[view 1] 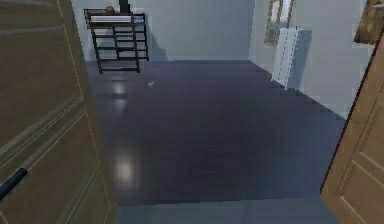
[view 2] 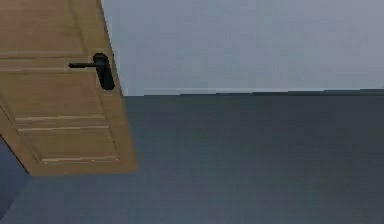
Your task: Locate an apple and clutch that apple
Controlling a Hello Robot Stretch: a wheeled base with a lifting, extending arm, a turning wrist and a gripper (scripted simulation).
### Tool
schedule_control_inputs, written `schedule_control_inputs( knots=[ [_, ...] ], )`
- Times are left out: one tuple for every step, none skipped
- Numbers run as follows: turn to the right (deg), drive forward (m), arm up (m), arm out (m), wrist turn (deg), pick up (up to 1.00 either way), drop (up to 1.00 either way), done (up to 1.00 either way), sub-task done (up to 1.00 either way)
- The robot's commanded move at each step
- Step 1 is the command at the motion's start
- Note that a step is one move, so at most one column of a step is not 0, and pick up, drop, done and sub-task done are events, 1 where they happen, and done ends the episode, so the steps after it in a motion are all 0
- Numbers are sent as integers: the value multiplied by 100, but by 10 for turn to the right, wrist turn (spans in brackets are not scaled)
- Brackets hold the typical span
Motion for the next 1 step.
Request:
schedule_control_inputs(
  knots=[
    [0, 100, 0, 0, 0, 0, 0, 0, 0]
  ],
)
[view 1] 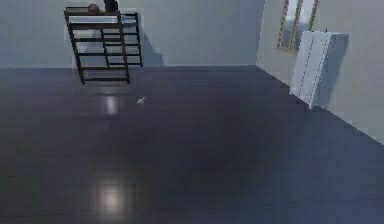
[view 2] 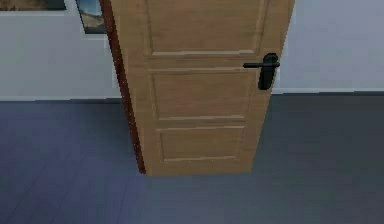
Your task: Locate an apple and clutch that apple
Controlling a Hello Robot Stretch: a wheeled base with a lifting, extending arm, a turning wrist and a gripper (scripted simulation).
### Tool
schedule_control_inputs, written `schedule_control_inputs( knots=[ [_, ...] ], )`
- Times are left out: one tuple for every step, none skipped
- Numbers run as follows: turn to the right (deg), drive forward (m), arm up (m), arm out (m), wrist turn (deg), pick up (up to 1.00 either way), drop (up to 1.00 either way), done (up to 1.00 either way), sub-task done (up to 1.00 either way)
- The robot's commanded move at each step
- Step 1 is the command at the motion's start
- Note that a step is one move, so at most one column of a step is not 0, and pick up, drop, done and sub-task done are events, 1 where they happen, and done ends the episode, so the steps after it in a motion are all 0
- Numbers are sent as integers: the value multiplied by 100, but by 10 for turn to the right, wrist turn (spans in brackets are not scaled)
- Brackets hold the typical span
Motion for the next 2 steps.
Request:
schedule_control_inputs(
  knots=[
    [-60, 0, 0, 0, 0, 0, 0, 0, 0],
    [0, 50, 0, 0, 0, 0, 0, 0, 0]
  ],
)
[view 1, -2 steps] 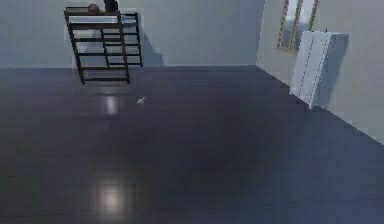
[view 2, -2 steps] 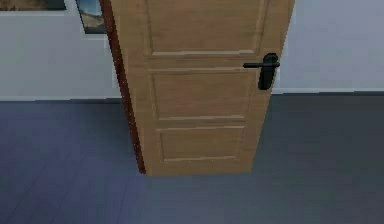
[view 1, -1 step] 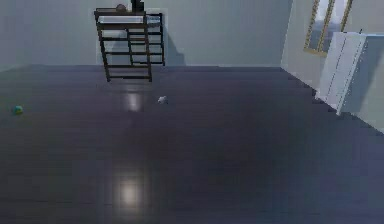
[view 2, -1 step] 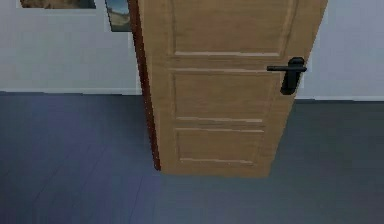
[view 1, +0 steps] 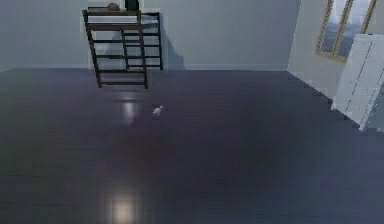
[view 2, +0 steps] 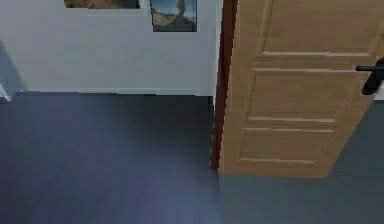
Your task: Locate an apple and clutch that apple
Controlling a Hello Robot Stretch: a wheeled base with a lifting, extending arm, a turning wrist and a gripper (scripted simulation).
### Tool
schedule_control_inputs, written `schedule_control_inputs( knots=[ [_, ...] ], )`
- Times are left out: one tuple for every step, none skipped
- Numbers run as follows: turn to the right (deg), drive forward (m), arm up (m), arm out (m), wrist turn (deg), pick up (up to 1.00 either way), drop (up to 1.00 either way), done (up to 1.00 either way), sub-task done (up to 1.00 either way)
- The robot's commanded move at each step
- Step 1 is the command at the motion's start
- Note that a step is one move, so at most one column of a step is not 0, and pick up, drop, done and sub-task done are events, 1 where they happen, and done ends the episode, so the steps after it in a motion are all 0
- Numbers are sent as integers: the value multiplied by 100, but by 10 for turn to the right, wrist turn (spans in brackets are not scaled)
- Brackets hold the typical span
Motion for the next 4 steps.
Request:
schedule_control_inputs(
  knots=[
    [-390, 0, 0, 0, 0, 0, 0, 0, 0],
    [0, 50, 0, 0, 0, 0, 0, 0, 0],
    [-420, 0, 0, 0, 0, 0, 0, 0, 0],
    [0, 100, 0, 0, 0, 0, 0, 0, 0]
  ],
)
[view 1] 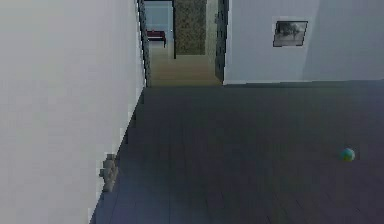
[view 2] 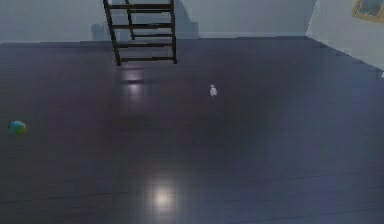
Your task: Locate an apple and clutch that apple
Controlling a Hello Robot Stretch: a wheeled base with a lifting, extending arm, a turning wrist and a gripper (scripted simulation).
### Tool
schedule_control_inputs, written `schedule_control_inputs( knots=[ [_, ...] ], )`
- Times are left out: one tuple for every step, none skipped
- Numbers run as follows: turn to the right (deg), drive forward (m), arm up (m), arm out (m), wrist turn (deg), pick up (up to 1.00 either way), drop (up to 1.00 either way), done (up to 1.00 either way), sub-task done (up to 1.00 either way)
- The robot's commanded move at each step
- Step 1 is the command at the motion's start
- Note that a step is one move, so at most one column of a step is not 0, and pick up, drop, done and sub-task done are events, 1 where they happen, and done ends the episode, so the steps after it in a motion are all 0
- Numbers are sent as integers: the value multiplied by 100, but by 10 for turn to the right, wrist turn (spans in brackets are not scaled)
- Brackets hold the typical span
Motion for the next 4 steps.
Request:
schedule_control_inputs(
  knots=[
    [0, 100, 0, 0, 0, 0, 0, 0, 0],
    [-90, 0, 0, 0, 0, 0, 0, 0, 0],
    [0, 35, 0, 0, 0, 0, 0, 0, 0],
    [30, 0, 0, 0, 0, 0, 0, 0, 0]
  ],
)
